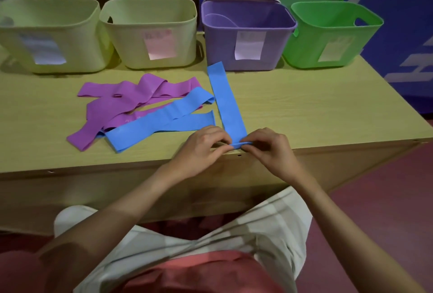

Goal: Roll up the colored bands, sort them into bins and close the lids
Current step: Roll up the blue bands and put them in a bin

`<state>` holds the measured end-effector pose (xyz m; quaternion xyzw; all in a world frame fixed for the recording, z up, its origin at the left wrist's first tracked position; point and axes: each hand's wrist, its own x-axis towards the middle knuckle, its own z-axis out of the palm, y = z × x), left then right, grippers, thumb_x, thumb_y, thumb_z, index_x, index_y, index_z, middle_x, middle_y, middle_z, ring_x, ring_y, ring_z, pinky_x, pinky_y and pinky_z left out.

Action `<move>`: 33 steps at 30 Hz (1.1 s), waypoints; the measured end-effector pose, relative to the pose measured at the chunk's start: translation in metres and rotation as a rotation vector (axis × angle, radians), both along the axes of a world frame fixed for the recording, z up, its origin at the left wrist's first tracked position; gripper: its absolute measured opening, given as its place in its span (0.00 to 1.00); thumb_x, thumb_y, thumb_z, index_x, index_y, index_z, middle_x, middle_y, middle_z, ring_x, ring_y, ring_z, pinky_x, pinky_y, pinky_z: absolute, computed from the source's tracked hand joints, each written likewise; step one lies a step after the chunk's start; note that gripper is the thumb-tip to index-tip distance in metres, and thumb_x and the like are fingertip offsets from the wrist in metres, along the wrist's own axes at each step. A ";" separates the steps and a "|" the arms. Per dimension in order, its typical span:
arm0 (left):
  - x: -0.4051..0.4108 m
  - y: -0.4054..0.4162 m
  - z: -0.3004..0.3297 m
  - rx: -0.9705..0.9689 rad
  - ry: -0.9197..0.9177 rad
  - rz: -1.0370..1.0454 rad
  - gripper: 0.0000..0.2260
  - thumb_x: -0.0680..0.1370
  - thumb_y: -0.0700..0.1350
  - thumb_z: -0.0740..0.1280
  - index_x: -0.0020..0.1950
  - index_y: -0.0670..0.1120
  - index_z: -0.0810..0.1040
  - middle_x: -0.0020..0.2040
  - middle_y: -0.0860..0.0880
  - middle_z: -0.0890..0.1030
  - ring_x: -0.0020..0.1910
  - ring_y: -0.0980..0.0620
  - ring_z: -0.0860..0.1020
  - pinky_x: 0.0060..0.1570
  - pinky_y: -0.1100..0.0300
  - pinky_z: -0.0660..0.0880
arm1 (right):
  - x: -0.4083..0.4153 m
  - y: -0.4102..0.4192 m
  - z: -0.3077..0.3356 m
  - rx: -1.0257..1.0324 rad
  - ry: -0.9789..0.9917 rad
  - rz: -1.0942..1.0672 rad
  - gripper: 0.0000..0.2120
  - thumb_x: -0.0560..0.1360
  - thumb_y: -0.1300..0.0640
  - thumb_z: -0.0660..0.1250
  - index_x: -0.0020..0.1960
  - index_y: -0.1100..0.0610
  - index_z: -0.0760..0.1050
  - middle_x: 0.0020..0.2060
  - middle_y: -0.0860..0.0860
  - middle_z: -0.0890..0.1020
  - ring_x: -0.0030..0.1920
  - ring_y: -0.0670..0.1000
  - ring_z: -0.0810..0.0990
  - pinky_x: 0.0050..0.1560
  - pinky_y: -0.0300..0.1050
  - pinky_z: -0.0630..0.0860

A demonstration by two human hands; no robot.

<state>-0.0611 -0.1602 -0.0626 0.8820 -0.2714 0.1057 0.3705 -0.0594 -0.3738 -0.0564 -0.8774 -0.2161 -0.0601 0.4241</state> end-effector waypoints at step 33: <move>-0.024 -0.022 -0.001 0.213 -0.256 0.124 0.04 0.76 0.42 0.69 0.44 0.41 0.78 0.45 0.47 0.78 0.45 0.47 0.76 0.46 0.51 0.74 | -0.002 -0.012 -0.005 -0.145 -0.258 0.119 0.07 0.71 0.57 0.74 0.45 0.60 0.82 0.46 0.52 0.80 0.47 0.53 0.79 0.44 0.49 0.77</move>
